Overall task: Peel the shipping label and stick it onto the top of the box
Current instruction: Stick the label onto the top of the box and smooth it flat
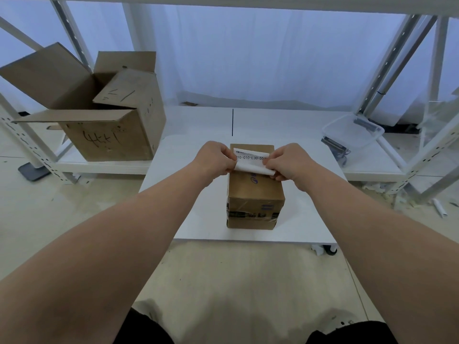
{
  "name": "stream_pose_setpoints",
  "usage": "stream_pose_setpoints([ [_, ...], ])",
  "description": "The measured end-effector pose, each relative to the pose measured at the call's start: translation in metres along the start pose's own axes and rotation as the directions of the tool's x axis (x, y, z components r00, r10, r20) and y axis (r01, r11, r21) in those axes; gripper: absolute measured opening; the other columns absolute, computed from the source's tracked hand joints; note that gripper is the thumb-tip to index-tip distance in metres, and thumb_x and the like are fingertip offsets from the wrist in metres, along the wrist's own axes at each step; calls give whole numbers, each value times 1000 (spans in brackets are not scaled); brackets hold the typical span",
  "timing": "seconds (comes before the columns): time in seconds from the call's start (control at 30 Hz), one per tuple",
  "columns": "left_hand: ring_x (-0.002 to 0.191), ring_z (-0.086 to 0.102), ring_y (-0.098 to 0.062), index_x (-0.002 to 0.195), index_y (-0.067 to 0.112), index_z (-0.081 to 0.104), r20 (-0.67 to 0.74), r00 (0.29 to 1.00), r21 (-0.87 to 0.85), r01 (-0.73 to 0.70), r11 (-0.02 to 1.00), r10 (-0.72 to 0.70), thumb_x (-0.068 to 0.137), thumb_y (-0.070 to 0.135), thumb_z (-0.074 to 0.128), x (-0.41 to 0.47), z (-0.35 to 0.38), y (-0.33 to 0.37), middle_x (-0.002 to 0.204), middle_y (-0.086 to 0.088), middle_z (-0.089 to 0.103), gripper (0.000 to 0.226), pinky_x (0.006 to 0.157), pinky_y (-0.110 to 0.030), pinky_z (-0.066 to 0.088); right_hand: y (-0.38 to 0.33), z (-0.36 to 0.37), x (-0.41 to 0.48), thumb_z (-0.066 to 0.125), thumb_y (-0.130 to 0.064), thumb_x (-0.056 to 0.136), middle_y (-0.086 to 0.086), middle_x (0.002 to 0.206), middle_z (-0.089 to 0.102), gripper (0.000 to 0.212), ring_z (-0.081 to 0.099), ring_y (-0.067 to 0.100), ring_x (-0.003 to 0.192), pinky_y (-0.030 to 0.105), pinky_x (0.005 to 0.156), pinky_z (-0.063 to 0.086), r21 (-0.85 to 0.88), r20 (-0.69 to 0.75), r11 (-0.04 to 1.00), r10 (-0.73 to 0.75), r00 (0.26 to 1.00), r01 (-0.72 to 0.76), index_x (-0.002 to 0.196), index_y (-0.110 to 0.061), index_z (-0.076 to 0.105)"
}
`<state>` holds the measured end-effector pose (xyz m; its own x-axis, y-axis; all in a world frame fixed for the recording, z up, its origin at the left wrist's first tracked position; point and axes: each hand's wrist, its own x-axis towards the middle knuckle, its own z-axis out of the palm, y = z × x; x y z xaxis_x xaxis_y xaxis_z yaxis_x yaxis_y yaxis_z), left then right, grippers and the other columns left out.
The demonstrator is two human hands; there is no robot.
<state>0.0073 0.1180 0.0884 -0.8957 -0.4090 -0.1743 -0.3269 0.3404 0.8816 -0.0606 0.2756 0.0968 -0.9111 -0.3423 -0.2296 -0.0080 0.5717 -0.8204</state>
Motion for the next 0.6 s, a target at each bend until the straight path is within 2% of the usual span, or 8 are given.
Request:
stream_pose_setpoints([
  [0.1, 72, 56, -17, 75, 7, 64, 32, 999, 13, 26, 1000, -27, 82, -7, 61, 0, 0, 0, 93, -12, 59, 16, 57, -15, 52, -1, 3, 0, 55, -1, 86, 9, 80, 58, 12, 53, 17, 53, 22, 52, 48, -42, 15, 999, 3, 1000, -3, 86, -5, 67],
  [0.23, 79, 58, -17, 95, -2, 67, 45, 999, 8, 5, 1000, -5, 83, -6, 61, -2, 0, 1, 102, -14, 59, 14, 55, -11, 52, -3, 4, 0, 52, -1, 86, 11, 91, 59, 21, 51, 17, 56, 24, 53, 46, -77, -8, 997, 5, 1000, -6, 94, -4, 71],
  [0.33, 91, 59, -23, 98, -3, 68, 39, 999, 41, -20, 999, 19, 84, -5, 62, -1, 2, 3, 104, -13, 59, 16, 67, -17, 54, -2, 3, 0, 51, 1, 85, 12, 96, 60, 23, 51, 22, 70, 30, 61, 48, -82, -39, 997, -8, 999, 5, 91, -3, 72],
  [0.47, 97, 62, -29, 94, 2, 70, 39, 998, 147, -64, 987, 59, 82, -3, 63, 1, 6, 3, 109, -16, 64, 15, 87, -38, 56, 0, 1, -1, 51, 3, 83, 12, 96, 59, 21, 54, 26, 84, 38, 79, 55, -66, -33, 998, 9, 999, -11, 88, -1, 71],
  [0.6, 101, 61, -30, 92, 8, 71, 32, 994, 232, -113, 966, 109, 81, 2, 64, 2, 7, 3, 106, -13, 65, 14, 91, -43, 52, 0, 0, -1, 54, 4, 83, 12, 97, 60, 18, 57, 26, 83, 41, 79, 58, -44, -19, 999, 10, 1000, -11, 80, -6, 69],
])
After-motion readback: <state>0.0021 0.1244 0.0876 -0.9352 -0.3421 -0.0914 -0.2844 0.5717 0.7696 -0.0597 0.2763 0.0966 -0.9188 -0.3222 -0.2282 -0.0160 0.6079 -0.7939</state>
